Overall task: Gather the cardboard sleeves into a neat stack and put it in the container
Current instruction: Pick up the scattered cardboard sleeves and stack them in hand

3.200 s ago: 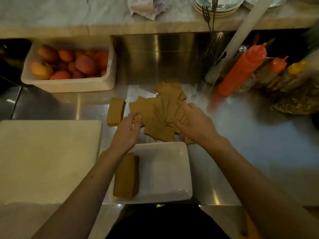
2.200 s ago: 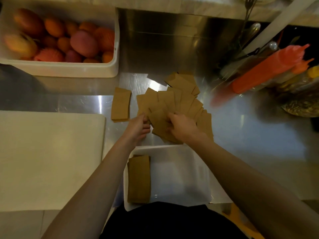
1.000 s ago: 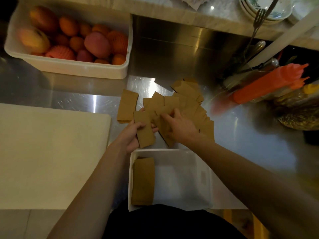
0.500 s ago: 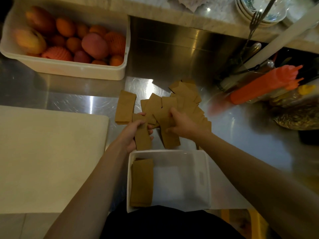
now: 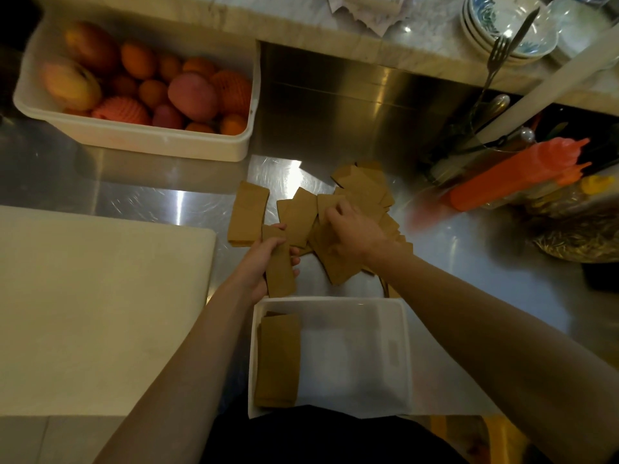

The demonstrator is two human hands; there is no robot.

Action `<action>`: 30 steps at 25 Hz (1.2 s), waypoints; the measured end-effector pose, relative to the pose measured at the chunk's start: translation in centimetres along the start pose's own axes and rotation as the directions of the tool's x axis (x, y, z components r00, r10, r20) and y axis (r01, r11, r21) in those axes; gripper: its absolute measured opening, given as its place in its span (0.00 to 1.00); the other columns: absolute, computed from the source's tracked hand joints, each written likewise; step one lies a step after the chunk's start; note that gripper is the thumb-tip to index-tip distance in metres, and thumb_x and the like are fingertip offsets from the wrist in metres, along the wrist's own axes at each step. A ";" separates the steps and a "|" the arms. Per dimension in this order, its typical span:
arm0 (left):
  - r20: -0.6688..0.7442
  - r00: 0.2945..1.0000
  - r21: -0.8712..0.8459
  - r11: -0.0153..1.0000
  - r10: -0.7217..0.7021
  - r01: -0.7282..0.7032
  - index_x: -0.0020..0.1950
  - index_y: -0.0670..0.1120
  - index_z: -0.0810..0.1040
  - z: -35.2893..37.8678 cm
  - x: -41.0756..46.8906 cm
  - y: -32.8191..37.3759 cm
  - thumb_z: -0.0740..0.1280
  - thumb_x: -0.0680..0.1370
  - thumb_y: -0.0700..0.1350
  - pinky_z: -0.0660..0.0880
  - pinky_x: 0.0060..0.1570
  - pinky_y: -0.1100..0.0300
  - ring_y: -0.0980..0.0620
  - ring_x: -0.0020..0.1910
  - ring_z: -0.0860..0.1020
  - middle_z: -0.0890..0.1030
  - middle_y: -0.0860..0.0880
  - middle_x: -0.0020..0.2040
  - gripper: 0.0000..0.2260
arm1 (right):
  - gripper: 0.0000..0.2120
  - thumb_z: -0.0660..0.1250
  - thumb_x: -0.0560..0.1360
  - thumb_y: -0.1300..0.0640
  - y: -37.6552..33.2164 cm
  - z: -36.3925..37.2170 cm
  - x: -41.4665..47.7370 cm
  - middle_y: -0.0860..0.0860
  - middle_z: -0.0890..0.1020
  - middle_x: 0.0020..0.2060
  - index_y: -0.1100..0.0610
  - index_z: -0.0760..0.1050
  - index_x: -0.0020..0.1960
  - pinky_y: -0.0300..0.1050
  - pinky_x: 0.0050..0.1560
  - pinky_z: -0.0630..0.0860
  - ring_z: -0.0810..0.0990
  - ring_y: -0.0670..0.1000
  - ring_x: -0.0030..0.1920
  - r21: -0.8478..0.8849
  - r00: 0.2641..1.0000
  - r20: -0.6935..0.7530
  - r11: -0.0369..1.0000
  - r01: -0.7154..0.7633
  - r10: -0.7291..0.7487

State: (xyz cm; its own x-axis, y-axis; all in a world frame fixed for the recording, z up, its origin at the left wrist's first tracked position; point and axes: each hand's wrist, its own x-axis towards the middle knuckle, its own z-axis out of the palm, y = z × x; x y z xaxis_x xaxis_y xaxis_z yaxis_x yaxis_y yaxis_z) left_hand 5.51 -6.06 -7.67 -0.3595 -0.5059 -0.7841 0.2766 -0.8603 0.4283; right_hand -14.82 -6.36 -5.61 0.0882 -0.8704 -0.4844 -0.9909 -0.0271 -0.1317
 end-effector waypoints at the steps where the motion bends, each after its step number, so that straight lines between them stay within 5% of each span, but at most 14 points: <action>1: -0.002 1.000 0.001 1.000 -0.003 0.003 0.67 0.52 0.73 -0.1 0.0 0.0 0.61 0.81 0.42 0.78 0.42 0.50 0.45 0.40 0.79 0.80 0.40 0.43 0.15 | 0.20 0.72 0.71 0.56 0.2 -0.1 -0.3 0.54 0.72 0.53 0.54 0.66 0.58 0.44 0.41 0.73 0.74 0.54 0.50 0.114 0.999 0.010 0.993 -0.035 0.034; 7: 0.041 0.999 0.037 0.999 -0.011 0.009 0.62 0.53 0.76 1.2 -0.7 1.1 0.64 0.81 0.49 0.77 0.41 0.50 0.46 0.40 0.79 0.80 0.41 0.46 0.10 | 0.21 0.66 0.77 0.58 1.9 -3.1 -3.9 0.50 0.73 0.60 0.54 0.66 0.69 0.45 0.57 0.73 0.73 0.52 0.61 0.693 0.981 0.071 0.699 -0.179 0.180; 10: 0.117 0.993 0.075 0.997 -0.016 0.008 0.62 0.51 0.78 2.5 -1.4 1.9 0.66 0.78 0.55 0.78 0.43 0.50 0.47 0.39 0.80 0.81 0.43 0.44 0.15 | 0.15 0.67 0.76 0.61 1.7 -4.8 -6.2 0.48 0.77 0.53 0.54 0.71 0.62 0.47 0.54 0.79 0.79 0.51 0.54 0.896 0.987 0.050 0.430 -0.113 0.154; 12: 0.160 0.987 0.100 0.995 -0.028 0.012 0.56 0.51 0.84 3.4 -1.9 2.0 0.67 0.75 0.59 0.78 0.50 0.46 0.44 0.44 0.82 0.83 0.42 0.46 0.17 | 0.13 0.68 0.75 0.61 1.0 -5.4 -7.0 0.48 0.79 0.51 0.53 0.72 0.59 0.46 0.52 0.80 0.80 0.51 0.52 0.921 0.992 0.052 0.380 -0.091 0.111; 15: 0.217 0.975 0.123 0.992 -0.053 0.026 0.66 0.50 0.78 4.1 -2.6 1.3 0.64 0.72 0.65 0.78 0.57 0.39 0.40 0.58 0.82 0.83 0.40 0.61 0.28 | 0.15 0.69 0.75 0.60 -0.4 -5.7 -8.1 0.45 0.79 0.51 0.52 0.72 0.60 0.41 0.51 0.81 0.80 0.45 0.50 0.886 0.994 0.018 0.459 -0.067 0.109; 18: 0.272 0.958 0.157 0.986 -0.091 0.049 0.67 0.50 0.77 4.8 -3.6 0.1 0.63 0.74 0.64 0.80 0.53 0.42 0.42 0.56 0.83 0.84 0.41 0.60 0.27 | 0.15 0.69 0.75 0.61 -2.3 -4.9 -9.0 0.39 0.75 0.47 0.53 0.72 0.60 0.25 0.43 0.75 0.76 0.38 0.45 0.807 0.982 -0.107 0.590 -0.007 0.157; 23: 0.328 0.933 0.212 0.974 -0.150 0.083 0.69 0.50 0.76 5.8 -4.6 -2.1 0.62 0.73 0.64 0.78 0.56 0.42 0.42 0.55 0.83 0.83 0.41 0.61 0.29 | 0.22 0.72 0.73 0.55 -2.7 -1.6 -10.5 0.49 0.71 0.54 0.54 0.73 0.65 0.35 0.53 0.68 0.71 0.47 0.55 0.657 0.933 -0.266 0.754 -0.007 0.241; 25: 0.348 0.924 0.256 0.964 -0.159 0.070 0.68 0.51 0.76 6.4 -5.1 -3.1 0.63 0.71 0.65 0.76 0.58 0.40 0.41 0.56 0.83 0.84 0.42 0.60 0.30 | 0.23 0.72 0.72 0.52 -2.2 -0.7 -11.4 0.51 0.72 0.56 0.53 0.73 0.66 0.31 0.53 0.67 0.71 0.48 0.56 0.624 0.920 -0.300 0.781 -0.010 0.252; 27: 0.335 0.928 0.308 0.950 -0.163 0.055 0.66 0.51 0.77 7.2 -5.4 -4.1 0.61 0.72 0.65 0.76 0.59 0.41 0.42 0.57 0.82 0.85 0.45 0.57 0.29 | 0.23 0.72 0.72 0.51 -1.5 0.0 -12.3 0.51 0.72 0.56 0.53 0.74 0.65 0.26 0.51 0.64 0.70 0.47 0.55 0.615 0.916 -0.310 0.789 -0.011 0.254; 30: 0.299 0.942 0.283 0.957 -0.153 0.066 0.67 0.48 0.76 8.5 -5.7 -5.4 0.61 0.72 0.66 0.79 0.52 0.46 0.46 0.46 0.82 0.85 0.44 0.47 0.31 | 0.21 0.74 0.71 0.51 0.7 0.7 -13.7 0.50 0.73 0.54 0.51 0.75 0.62 0.36 0.55 0.68 0.72 0.49 0.56 0.703 0.893 -0.329 0.711 0.014 0.308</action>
State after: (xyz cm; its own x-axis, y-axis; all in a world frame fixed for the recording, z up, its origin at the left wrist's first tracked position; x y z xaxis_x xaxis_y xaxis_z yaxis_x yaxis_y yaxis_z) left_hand -1.53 0.94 -1.65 -0.6477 -0.3634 -0.6696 -0.0110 -0.8744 0.4852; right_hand -16.65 5.93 0.34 -0.2601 -0.9470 -0.1882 -0.6321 0.3144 -0.7083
